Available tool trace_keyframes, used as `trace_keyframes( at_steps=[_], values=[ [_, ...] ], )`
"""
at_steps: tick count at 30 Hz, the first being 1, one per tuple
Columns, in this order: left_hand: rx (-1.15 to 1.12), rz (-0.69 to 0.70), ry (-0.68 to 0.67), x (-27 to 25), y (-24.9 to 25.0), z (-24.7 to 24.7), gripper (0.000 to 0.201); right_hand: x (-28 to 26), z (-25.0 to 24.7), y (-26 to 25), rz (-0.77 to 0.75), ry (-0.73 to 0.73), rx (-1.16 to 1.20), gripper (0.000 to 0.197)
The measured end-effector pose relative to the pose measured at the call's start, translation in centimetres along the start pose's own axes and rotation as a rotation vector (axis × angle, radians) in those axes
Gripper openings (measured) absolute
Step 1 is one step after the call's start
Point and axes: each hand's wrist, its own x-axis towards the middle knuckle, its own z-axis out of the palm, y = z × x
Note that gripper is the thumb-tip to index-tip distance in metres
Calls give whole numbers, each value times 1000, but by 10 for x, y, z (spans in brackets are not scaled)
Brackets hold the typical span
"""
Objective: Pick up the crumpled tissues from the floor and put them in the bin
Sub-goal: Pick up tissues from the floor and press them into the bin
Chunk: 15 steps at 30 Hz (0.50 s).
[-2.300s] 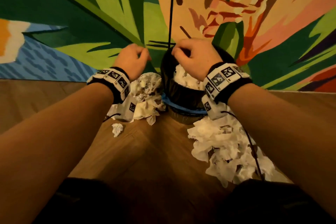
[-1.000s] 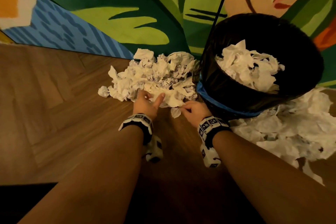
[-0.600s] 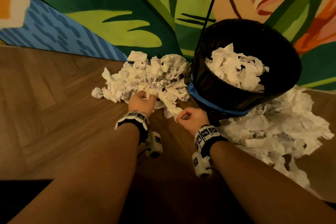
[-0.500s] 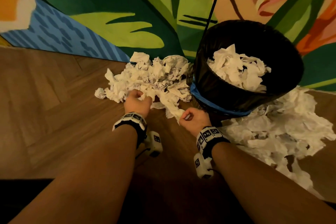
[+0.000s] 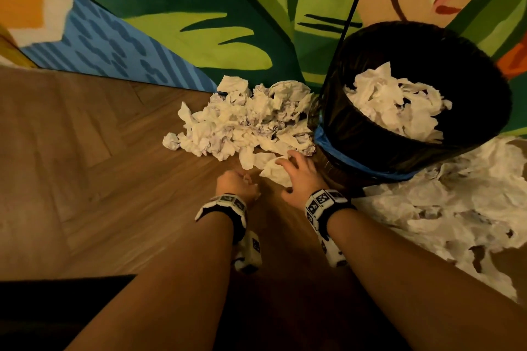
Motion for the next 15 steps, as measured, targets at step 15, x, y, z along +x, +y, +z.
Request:
trace_keyframes(
  at_steps=[15],
  values=[
    [12,-50,-201,-7,-15,1,18,-1,17,0,65,-316,-164,55]
  ],
)
